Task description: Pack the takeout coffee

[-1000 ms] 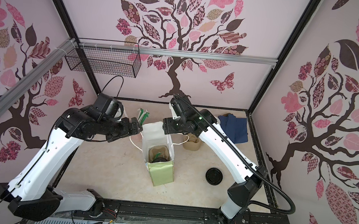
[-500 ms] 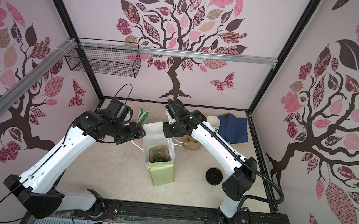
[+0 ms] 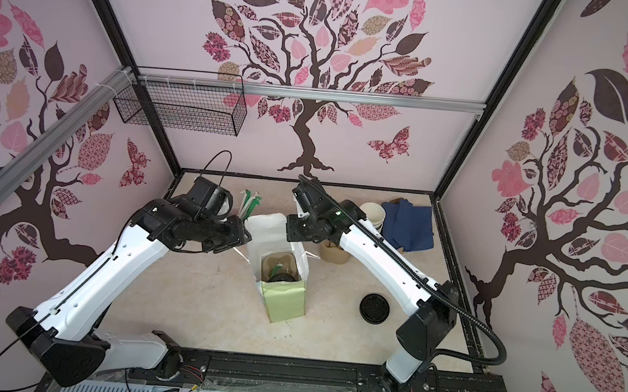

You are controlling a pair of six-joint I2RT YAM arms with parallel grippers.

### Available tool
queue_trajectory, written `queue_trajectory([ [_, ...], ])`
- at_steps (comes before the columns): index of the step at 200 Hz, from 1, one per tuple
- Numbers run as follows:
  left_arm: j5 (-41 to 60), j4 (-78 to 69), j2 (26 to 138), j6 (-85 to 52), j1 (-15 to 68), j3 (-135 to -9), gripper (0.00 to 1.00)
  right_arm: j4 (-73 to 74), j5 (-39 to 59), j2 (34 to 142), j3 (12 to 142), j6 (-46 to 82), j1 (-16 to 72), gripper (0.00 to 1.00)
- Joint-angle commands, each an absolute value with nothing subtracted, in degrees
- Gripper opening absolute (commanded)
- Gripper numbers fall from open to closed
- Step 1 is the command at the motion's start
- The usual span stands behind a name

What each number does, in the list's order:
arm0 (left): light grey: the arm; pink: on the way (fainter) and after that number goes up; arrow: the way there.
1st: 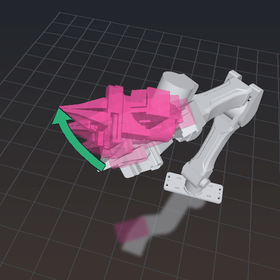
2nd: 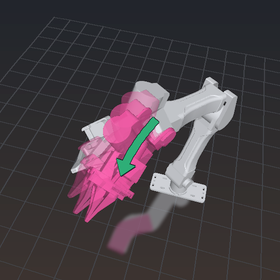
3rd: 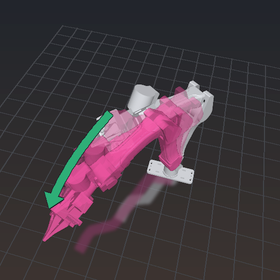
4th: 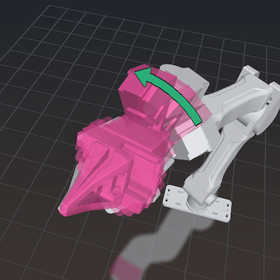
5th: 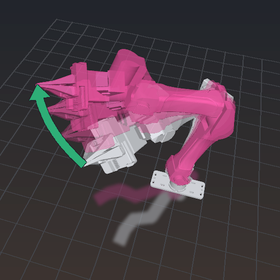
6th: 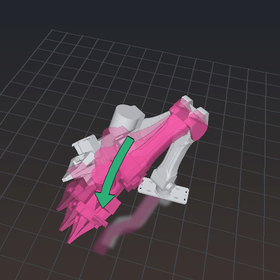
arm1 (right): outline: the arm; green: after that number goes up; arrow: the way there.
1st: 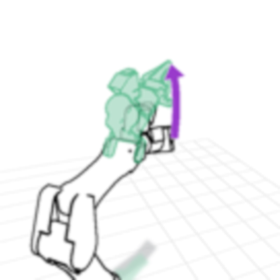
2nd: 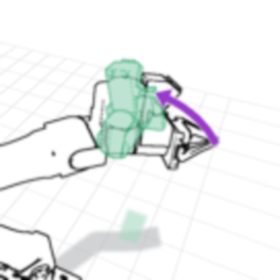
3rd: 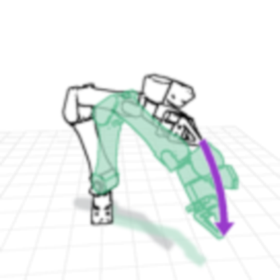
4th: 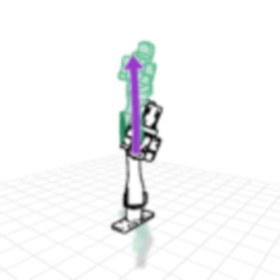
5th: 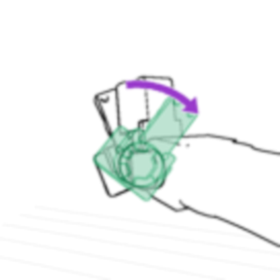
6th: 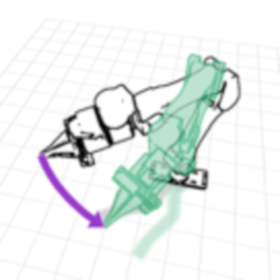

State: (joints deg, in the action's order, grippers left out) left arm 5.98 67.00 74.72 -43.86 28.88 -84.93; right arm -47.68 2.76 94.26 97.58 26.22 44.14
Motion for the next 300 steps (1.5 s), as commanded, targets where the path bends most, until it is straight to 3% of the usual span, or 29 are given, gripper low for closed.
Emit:
queue_trajectory([
  [1,6.75,66.09,73.99,-43.95,28.92,-83.67,0.34,-45.39,0.23,90.35,96.73,29.34,45.53,0.0],
  [74,11.0,64.11,74.64,-40.16,28.92,-85.19,0.0,-40.87,-2.14,85.1,90.71,32.83,46.93,0.0],
  [159,17.29,50.02,67.71,-35.09,29.09,-78.09,0.0,-34.14,-4.81,80.9,85.45,33.82,47.35,0.0],
  [300,16.0,36.9,58.51,-25.73,29.71,-65.56,0.0,-21.99,-10.72,75.78,76.7,31.52,50.36,0.0],
])
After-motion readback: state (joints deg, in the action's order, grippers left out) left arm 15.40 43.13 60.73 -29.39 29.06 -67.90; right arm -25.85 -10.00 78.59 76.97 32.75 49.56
